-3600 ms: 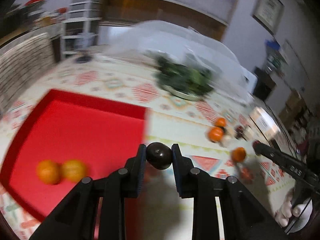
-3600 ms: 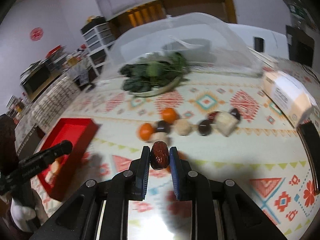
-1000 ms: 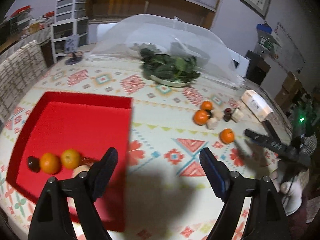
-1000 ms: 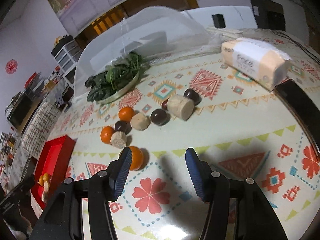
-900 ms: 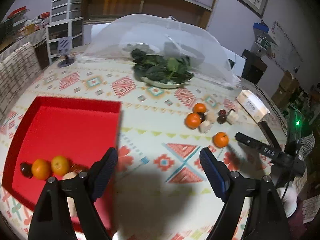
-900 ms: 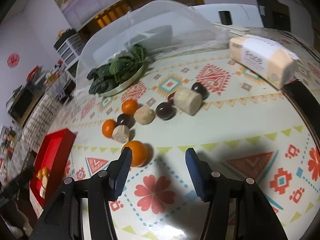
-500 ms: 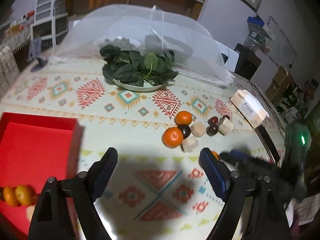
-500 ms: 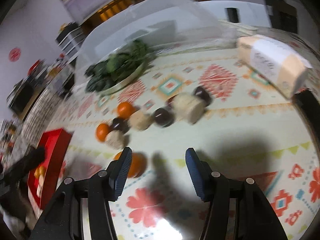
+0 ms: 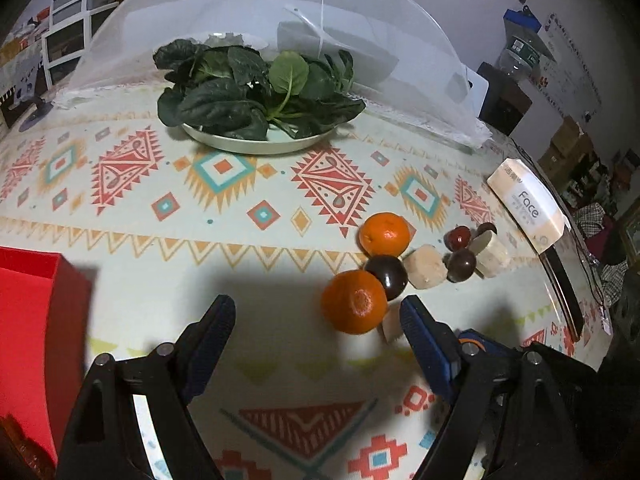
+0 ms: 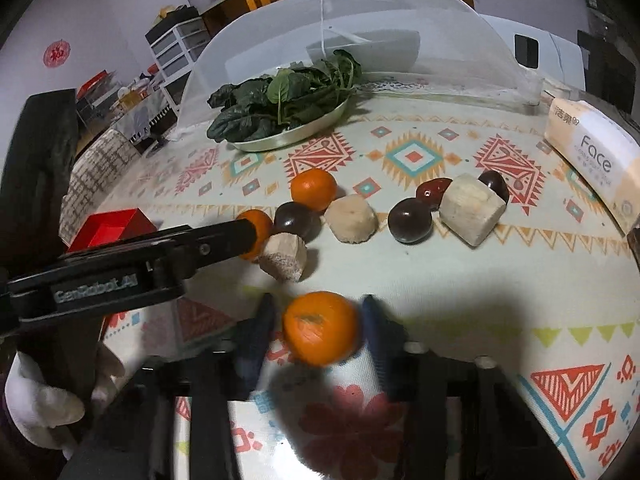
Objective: Organize fruits
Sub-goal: 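Grasp an orange with the right gripper while the left gripper returns toward the fruits, then grasp another orange with the left gripper while the right gripper holds its orange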
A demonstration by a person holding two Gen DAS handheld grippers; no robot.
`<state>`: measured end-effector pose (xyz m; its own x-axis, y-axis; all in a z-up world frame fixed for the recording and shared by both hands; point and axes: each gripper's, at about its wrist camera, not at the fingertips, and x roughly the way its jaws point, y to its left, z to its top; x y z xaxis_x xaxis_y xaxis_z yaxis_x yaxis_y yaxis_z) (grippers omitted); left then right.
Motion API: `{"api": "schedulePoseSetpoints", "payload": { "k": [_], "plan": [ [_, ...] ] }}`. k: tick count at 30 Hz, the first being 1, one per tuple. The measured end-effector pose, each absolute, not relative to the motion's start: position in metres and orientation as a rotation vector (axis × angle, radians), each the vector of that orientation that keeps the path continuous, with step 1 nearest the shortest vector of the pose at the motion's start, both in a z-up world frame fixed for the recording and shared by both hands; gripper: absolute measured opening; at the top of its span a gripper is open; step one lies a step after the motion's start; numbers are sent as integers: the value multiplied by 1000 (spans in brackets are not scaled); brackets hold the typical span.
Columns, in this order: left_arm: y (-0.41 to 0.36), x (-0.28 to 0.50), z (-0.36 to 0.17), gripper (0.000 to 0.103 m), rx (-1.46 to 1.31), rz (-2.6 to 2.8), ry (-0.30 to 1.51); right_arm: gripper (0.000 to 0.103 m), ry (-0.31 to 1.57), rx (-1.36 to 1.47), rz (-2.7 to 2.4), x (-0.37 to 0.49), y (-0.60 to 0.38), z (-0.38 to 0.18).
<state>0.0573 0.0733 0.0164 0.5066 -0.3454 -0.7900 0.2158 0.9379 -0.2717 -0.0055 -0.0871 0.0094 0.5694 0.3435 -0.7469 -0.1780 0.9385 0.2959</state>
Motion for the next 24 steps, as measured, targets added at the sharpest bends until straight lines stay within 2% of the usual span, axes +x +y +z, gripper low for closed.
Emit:
{"api": "schedulePoseSetpoints", "payload": {
  "k": [9,11,13,14,20,24],
  "plan": [
    [64,64,13,82,-121,-385,950,40,912,227,315,-10,-93,9],
    [62,61,15,67,-121,-413,934,40,910,235,314,-11,-95,8],
    [60,59,19,38,-119,-433,923,40,909,236,313,-12,-95,9],
    [57,59,20,33,-102,-430,923,40,908,235,313,-12,-95,9],
    [50,51,23,32,-40,-416,915,40,908,239,311,-12,-96,9],
    [57,49,23,40,-43,-434,934,40,913,237,321,-14,-95,9]
  ]
}}
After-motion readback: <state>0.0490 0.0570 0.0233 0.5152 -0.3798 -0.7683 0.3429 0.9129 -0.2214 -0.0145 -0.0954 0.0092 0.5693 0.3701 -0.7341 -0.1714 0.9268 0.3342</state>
